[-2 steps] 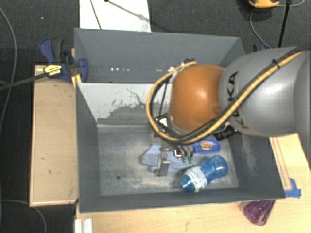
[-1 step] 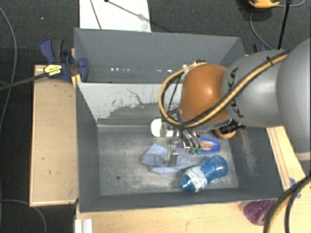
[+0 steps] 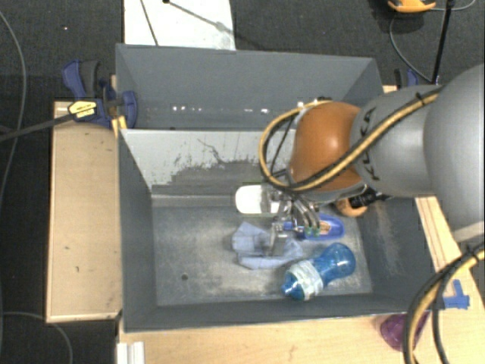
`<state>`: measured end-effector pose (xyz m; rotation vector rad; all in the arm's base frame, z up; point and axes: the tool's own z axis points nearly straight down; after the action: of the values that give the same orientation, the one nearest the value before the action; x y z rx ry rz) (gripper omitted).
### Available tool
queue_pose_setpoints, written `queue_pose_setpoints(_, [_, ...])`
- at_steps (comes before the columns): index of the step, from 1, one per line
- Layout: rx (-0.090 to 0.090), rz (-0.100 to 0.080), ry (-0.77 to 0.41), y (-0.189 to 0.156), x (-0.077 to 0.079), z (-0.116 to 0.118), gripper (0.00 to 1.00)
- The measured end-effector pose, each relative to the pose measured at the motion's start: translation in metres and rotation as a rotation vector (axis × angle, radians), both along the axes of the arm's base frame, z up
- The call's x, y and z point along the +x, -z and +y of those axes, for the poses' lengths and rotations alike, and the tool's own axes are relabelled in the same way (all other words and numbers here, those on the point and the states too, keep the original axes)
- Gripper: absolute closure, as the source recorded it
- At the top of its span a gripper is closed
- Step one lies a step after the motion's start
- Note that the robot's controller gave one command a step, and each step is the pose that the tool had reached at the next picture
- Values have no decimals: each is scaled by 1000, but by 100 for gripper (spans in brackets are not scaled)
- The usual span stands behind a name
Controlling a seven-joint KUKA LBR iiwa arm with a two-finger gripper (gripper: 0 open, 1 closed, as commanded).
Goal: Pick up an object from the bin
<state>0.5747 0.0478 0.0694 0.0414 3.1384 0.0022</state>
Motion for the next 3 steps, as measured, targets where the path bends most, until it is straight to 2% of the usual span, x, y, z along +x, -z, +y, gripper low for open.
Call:
queue_pose_setpoints(1, [1, -5, 98, -2, -19, 12, 0])
queue_pose_setpoints(2, [0, -3, 18, -1, -27, 40, 0])
queue_pose_setpoints(3, [4, -10, 157, -1, -25, 77, 100])
